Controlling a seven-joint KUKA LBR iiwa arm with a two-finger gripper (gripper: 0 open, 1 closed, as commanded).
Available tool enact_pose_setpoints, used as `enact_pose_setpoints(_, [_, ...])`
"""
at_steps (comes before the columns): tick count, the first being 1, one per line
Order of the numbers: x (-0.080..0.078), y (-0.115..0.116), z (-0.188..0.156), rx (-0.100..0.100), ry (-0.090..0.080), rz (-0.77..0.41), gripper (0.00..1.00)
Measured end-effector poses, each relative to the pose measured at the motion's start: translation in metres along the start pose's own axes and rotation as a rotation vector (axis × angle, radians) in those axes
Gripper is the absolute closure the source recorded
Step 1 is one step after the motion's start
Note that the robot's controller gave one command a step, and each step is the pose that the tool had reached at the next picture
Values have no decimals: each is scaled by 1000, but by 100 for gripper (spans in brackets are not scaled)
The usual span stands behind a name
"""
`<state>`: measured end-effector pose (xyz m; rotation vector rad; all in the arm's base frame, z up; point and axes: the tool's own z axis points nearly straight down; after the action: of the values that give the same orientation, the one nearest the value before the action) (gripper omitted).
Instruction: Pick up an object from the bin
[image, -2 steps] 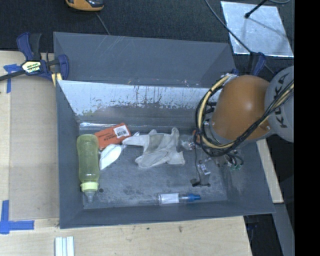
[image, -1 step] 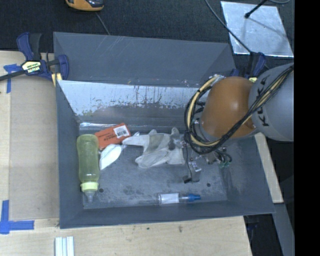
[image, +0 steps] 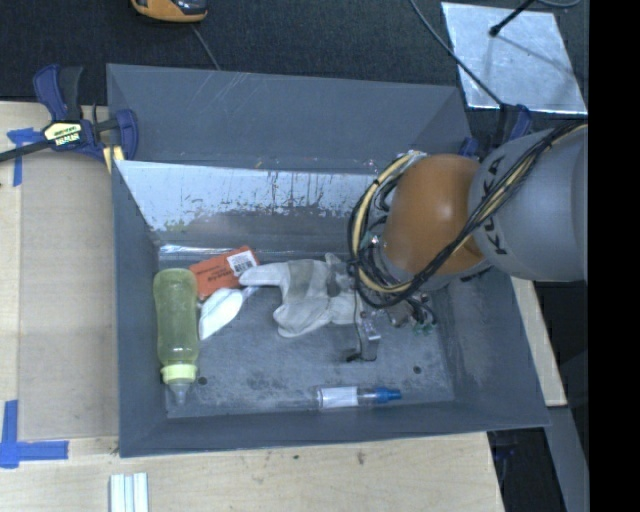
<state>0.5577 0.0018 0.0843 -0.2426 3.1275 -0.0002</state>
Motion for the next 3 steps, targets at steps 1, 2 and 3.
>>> enact_pose_setpoints(1, [-15, 21, 12, 1, -9, -86, 100])
enact_pose_setpoints(2, [-15, 21, 12, 1, -9, -86, 100])
enact_pose_setpoints(3, [-19, -7, -82, 0, 2, -135, 100])
